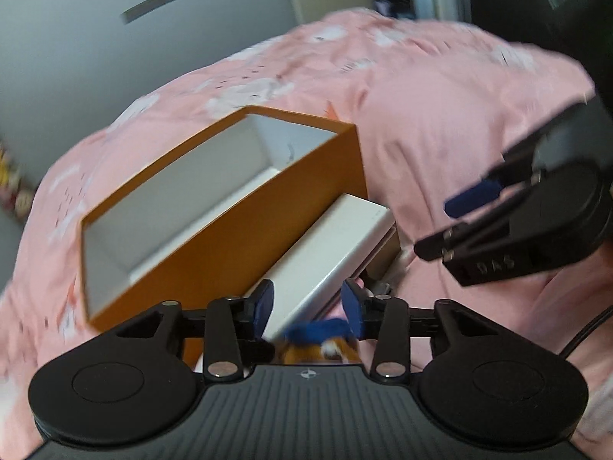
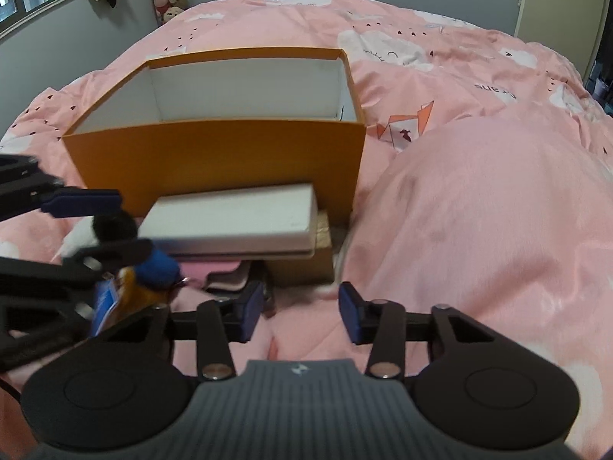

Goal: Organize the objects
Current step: 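Grasp the white rectangular box with left gripper while right gripper grasps the gold box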

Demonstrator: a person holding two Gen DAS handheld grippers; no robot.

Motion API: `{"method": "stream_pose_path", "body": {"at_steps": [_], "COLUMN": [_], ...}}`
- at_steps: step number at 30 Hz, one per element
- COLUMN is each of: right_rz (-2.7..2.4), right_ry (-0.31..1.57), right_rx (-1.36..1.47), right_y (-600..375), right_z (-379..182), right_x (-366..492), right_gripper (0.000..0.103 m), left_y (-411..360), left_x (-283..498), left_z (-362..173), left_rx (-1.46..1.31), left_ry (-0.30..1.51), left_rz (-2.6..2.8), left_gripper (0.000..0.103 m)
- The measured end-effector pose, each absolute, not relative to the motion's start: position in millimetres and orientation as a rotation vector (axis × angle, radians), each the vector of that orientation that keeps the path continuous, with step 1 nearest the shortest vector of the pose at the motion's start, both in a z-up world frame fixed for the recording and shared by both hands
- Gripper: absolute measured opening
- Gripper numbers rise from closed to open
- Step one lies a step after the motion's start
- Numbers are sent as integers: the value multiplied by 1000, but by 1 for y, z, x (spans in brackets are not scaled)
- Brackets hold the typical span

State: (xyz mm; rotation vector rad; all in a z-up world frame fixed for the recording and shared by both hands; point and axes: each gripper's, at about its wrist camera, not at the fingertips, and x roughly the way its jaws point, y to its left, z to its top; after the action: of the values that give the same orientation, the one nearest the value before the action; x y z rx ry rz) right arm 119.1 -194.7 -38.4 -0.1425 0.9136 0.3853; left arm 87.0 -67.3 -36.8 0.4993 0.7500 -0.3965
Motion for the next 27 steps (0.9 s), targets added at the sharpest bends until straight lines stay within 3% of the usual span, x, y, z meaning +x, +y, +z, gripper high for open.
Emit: {"method": "stream_pose_path", "body": {"at_steps": [2,5,19,23,27], "right_rz": [389,364,407,441,459], "right_ry": [919,945,1012,1003,1002], "right_rx": [-139,-130,4,10,9], "right_y": [-197,-203,-223,-222,-221], "right_z": [-44,-54,-75,-77,-78], "right_x": [127,138,163,165,167], "right_gripper": [35,28,30,30,34], "left_y": [-80,-93,-137,-137,-129], "left_x": [94,98,100,100,102], "left_z": [-48,-62,-128,-136,-133], "left_rx": [576,679,1070,1126,1113], "left_ry": [742,723,665,621,619], "left_rz": [-422,-445,-423,-392,-397], "left_gripper": [51,60,72,69,51]}}
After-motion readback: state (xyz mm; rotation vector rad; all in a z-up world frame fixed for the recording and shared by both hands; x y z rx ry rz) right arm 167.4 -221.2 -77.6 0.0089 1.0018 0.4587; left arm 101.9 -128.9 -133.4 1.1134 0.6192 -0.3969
